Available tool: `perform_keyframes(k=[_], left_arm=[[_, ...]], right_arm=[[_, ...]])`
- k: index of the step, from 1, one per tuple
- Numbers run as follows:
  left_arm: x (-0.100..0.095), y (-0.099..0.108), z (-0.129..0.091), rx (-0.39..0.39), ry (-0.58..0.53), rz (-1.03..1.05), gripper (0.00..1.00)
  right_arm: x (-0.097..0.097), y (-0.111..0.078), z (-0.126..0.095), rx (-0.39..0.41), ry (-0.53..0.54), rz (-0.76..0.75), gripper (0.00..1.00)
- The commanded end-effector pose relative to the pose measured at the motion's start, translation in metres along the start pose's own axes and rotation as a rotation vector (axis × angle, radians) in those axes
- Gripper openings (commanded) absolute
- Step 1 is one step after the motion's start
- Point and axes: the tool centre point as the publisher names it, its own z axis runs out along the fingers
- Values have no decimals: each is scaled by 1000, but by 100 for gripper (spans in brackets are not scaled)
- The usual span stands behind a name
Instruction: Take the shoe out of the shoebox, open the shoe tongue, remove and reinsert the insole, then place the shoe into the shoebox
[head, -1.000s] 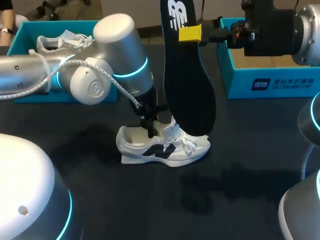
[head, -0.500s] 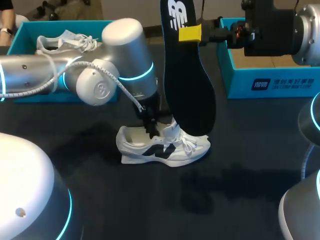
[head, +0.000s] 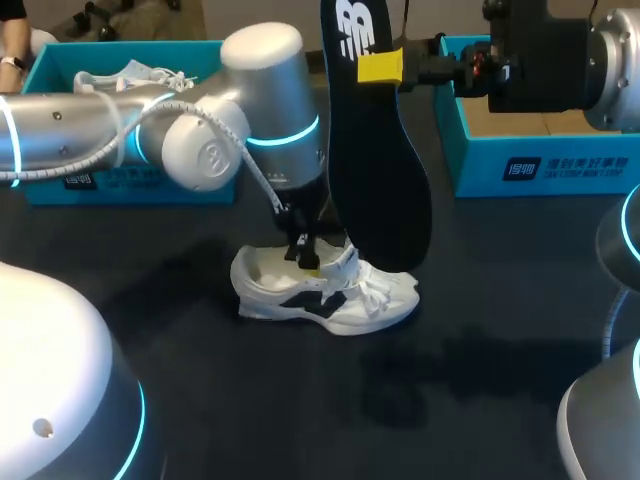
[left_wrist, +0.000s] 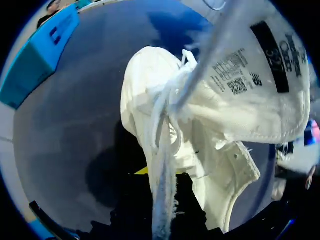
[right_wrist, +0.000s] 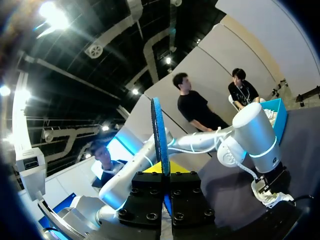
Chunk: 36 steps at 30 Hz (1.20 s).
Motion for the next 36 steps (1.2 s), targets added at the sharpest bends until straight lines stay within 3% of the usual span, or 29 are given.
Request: perform_keyframes(k=[1, 8, 12, 30, 35, 36], left_arm=[[-9, -5, -13, -18, 92, 117, 0], [-4, -19, -33, 5, 154, 322, 0], [-4, -25, -42, -37, 135, 467, 0], [-4, -25, -42, -37, 135, 467, 0], [-7, -28, -41, -109, 363, 676, 0], [-7, -28, -42, -102, 356, 690, 0]], right_arm=[[0, 0, 3, -1, -1, 2, 0], [0, 0, 3, -1, -1, 2, 0], [0, 0, 3, -1, -1, 2, 0], [0, 0, 3, -1, -1, 2, 0], [0, 0, 3, -1, -1, 2, 0], [0, 0, 3, -1, -1, 2, 0]])
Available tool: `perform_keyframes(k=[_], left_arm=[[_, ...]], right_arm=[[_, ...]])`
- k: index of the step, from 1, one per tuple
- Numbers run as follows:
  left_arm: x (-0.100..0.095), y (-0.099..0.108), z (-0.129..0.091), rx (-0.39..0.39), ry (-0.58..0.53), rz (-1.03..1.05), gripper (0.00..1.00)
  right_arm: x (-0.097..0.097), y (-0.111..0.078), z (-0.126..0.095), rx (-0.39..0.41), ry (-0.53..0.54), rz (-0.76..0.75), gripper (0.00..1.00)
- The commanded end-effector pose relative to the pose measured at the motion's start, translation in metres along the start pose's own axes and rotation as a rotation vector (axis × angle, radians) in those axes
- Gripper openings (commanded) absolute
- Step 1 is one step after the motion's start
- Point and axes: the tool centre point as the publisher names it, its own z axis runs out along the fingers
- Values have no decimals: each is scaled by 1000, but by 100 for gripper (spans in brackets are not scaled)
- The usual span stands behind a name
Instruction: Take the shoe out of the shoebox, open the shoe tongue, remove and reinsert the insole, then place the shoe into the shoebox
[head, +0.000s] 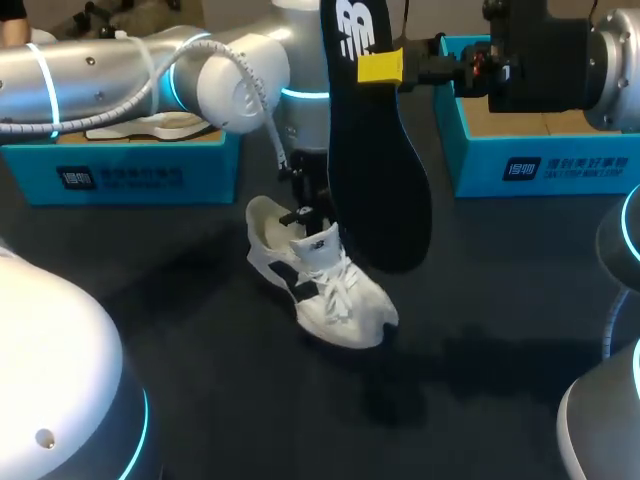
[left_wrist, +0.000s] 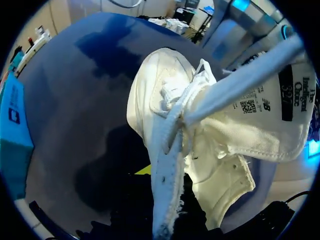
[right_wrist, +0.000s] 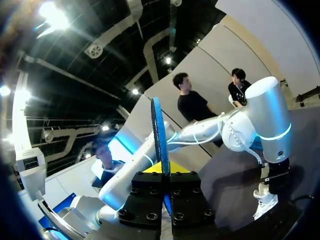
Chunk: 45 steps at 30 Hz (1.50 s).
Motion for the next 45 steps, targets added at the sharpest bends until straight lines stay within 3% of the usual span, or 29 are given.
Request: perform_keyframes(k=[1, 4, 15, 22, 33, 45], left_arm=[[-13, 1, -10, -38, 218, 197, 0], [-15, 1, -13, -81, 285, 301, 0], [-26, 2, -11, -228, 336, 478, 0], [-38, 0, -4, -325, 297, 460, 0], [-58, -3, 21, -326, 285, 506, 0], [-60, -11, 43, -301, 290, 548, 0]], right_arm=[[0, 0, 3, -1, -1, 2, 0], [0, 0, 3, -1, -1, 2, 0], [0, 0, 3, -1, -1, 2, 0], [0, 0, 3, -1, -1, 2, 0], [0, 0, 3, -1, -1, 2, 0], [0, 0, 3, -1, -1, 2, 0]])
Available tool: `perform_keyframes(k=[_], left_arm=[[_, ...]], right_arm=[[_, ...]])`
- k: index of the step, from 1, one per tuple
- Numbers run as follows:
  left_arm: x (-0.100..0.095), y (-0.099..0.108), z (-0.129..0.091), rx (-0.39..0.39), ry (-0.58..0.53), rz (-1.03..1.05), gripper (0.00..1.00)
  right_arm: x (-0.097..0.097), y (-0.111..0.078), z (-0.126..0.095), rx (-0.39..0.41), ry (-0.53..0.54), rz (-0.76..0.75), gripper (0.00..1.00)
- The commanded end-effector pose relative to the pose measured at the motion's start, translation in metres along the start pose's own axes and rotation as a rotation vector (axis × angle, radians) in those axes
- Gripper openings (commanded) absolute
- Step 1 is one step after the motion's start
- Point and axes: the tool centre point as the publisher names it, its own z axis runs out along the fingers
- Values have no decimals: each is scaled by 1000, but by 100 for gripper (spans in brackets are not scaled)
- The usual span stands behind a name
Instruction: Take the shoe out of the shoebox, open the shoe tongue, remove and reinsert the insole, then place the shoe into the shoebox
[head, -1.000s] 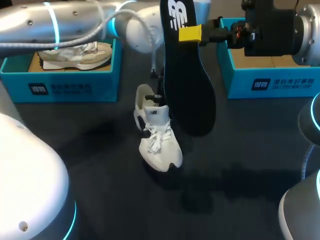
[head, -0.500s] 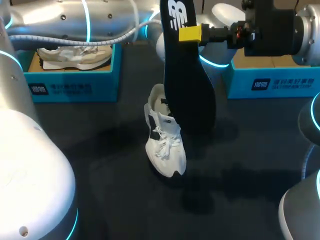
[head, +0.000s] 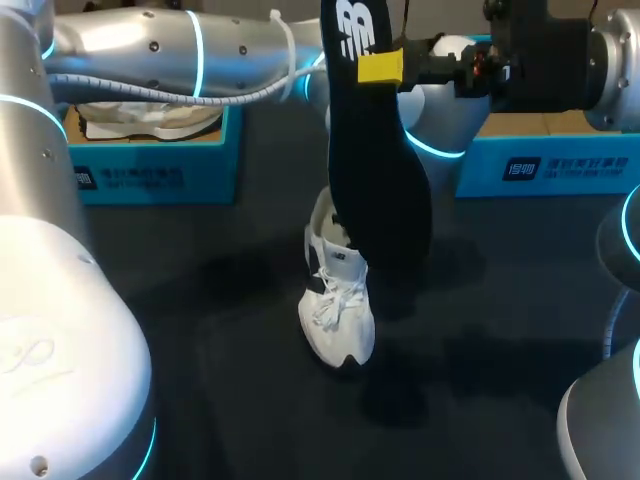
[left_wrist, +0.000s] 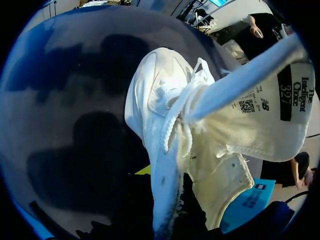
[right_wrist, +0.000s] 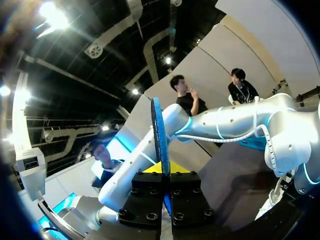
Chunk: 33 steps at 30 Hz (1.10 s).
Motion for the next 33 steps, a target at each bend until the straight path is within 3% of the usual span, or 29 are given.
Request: perform_keyframes(k=[1, 7, 9, 10, 12, 33], left_arm=[[-2, -6, 4, -1, 5, 10, 0], [-6, -12, 13, 10, 24, 20, 0], [-7, -13, 14, 15, 25, 17, 40], [-7, -13, 14, 19, 25, 15, 44], [-8, -13, 14, 21, 21, 7, 100], [3, 0, -49, 57, -206, -51, 100]], right_arm=[[-1, 0, 3, -1, -1, 1, 0], [-1, 0, 3, -1, -1, 1, 0], [-1, 0, 3, -1, -1, 1, 0], [-1, 0, 3, -1, -1, 1, 0], [-1, 0, 3, -1, -1, 1, 0], [-1, 0, 3, -1, -1, 1, 0]])
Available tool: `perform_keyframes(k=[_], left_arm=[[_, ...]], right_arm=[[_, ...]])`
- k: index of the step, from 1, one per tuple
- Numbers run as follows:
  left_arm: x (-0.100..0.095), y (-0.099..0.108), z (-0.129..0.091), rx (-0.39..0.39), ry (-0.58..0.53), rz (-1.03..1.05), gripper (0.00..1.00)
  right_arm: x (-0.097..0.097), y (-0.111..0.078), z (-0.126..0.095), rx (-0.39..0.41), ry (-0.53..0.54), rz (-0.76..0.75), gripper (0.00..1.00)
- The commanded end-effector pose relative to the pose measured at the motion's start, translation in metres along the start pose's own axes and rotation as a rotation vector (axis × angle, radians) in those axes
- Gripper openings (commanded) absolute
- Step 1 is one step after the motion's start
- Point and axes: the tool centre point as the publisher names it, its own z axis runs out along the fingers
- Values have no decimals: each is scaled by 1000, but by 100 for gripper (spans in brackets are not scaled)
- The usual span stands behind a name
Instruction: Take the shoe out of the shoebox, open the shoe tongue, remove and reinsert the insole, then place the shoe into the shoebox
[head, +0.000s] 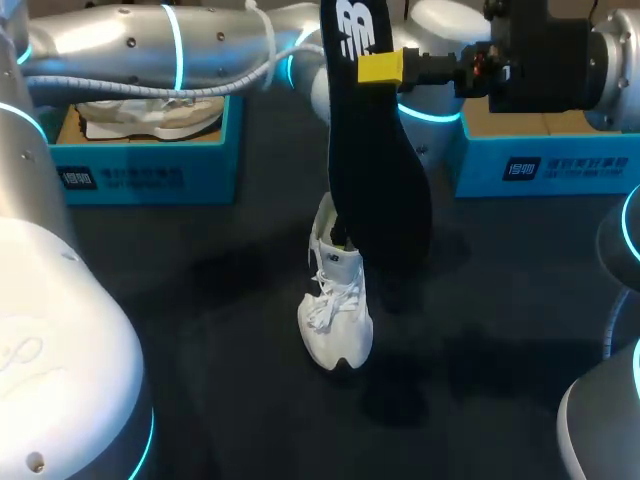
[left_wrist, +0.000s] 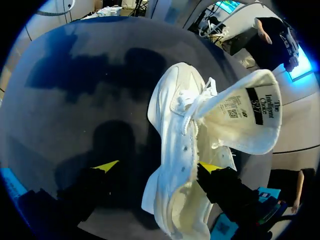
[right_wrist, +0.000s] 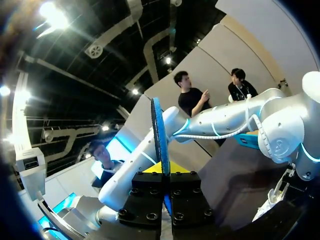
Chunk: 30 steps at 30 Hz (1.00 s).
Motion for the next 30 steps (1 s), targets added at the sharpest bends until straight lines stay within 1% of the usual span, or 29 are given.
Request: perform_keyframes(k=[1, 7, 11, 13, 14, 15, 16, 17, 20, 24, 25, 26, 28, 30], left_arm=[[10, -2, -13, -8, -65, 5, 100], [6, -1, -41, -33, -140, 7, 100], [7, -3, -61, -47, -196, 11, 100], [9, -4, -68, -54, -221, 13, 100], [10, -4, -76, -64, -241, 13, 100], [10, -4, -76, -64, -241, 13, 100], [13, -5, -84, -78, -264, 14, 100], [13, -5, -86, -80, -268, 14, 100], [18, -5, -98, -100, -304, 8, 100], [25, -5, -115, -117, -357, 0, 100], [25, -5, -116, -118, -362, 0, 100], [28, -6, -122, -123, -383, 0, 100], [31, -7, -128, -126, -404, 1, 100], [35, -8, -134, -128, -431, -3, 100]], right_arm=[[-1, 0, 3, -1, -1, 1, 0], [-1, 0, 3, -1, -1, 1, 0], [-1, 0, 3, -1, -1, 1, 0], [-1, 0, 3, -1, -1, 1, 0], [-1, 0, 3, -1, -1, 1, 0], [-1, 0, 3, -1, -1, 1, 0], [-1, 0, 3, -1, -1, 1, 0], [-1, 0, 3, 0, -2, 3, 0], [-4, 5, 0, 3, -16, 16, 0], [-8, 10, -7, 10, -26, 43, 0], [-9, 10, -8, 12, -29, 47, 0], [-12, 11, -11, 15, -37, 60, 0], [-13, 13, -15, 4, -46, 74, 0], [-15, 16, -20, -40, -44, 82, 0]])
